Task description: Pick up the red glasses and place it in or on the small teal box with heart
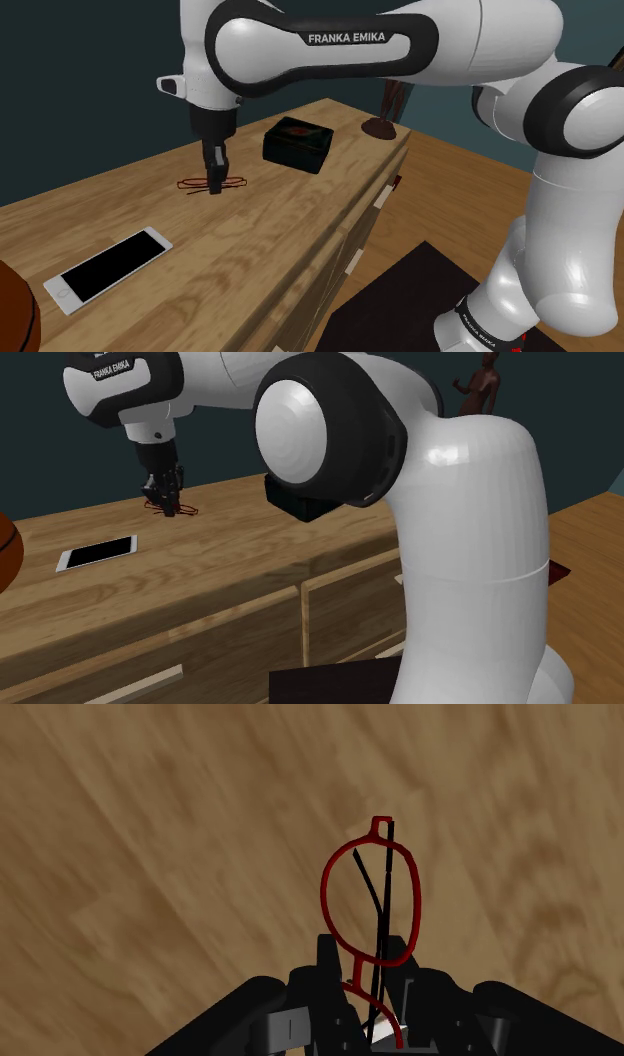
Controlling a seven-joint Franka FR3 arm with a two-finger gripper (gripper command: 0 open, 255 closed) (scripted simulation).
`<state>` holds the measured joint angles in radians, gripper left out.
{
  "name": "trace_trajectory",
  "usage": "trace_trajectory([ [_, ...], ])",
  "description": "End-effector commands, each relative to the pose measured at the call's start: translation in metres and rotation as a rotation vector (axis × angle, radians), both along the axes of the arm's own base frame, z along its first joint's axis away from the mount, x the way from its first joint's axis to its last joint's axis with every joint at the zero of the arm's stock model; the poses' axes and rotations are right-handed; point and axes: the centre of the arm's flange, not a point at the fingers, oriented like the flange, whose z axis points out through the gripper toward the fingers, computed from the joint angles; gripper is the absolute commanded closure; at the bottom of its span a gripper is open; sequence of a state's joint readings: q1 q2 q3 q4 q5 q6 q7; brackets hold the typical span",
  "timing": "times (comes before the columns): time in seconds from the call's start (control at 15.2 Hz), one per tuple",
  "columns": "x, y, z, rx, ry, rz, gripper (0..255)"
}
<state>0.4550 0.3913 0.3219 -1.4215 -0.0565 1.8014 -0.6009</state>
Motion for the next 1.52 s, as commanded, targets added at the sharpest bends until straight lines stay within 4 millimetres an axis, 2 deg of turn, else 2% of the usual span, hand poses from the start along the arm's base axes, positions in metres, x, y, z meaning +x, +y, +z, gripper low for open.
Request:
trace_trajectory([
  [0.0,0.0,0.001,0.011,0.0,0.0,0.0,255],
  [1.06,0.0,0.001,0.096,0.0,0.0,0.0,255],
  [1.12,0.0,0.001,0.096,0.0,0.0,0.0,255],
  [1.45,0.028,-0.059,0.096,0.0,0.0,0.0,255],
])
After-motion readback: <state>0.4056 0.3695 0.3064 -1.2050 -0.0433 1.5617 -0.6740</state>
